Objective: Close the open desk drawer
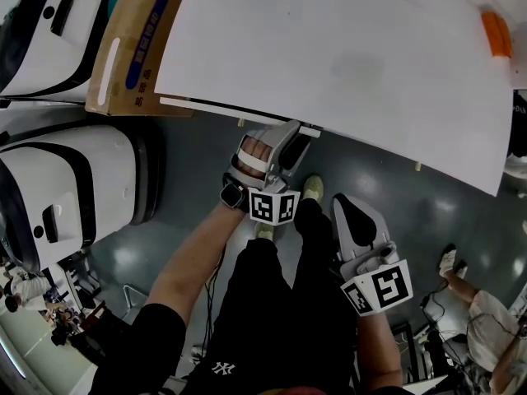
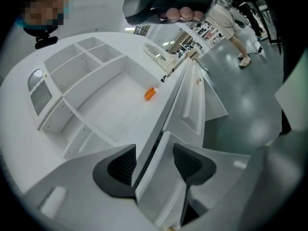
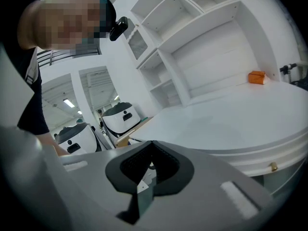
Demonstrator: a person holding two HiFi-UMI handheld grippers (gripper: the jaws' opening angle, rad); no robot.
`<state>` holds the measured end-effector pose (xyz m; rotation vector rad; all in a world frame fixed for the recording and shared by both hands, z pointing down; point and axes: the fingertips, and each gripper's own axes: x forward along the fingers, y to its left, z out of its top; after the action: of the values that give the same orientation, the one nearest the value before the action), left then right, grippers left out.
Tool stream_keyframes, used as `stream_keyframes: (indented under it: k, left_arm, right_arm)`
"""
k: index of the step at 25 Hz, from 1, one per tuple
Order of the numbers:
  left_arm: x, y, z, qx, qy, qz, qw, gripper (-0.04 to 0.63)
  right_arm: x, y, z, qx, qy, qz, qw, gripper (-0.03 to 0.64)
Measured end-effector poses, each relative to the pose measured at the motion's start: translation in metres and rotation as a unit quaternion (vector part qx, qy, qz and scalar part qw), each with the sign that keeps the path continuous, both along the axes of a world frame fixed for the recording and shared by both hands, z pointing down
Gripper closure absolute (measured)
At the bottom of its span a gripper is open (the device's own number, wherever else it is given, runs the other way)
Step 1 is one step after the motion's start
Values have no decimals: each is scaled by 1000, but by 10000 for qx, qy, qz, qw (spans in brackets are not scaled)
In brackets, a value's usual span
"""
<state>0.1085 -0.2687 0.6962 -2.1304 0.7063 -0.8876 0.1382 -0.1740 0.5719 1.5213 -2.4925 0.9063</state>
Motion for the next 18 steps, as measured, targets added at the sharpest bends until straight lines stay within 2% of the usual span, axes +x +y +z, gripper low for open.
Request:
stream_keyframes:
  k: [10,18]
  left_arm:
    - [4,-11,0,27,49,68,10000,341]
    - [5,-16,0,-107,113,184,9997,342]
  right_arm:
    - [-7,-16,11,169,98,17,9998,600]
    - [-19,-34,16,310,83,-50,9995,600]
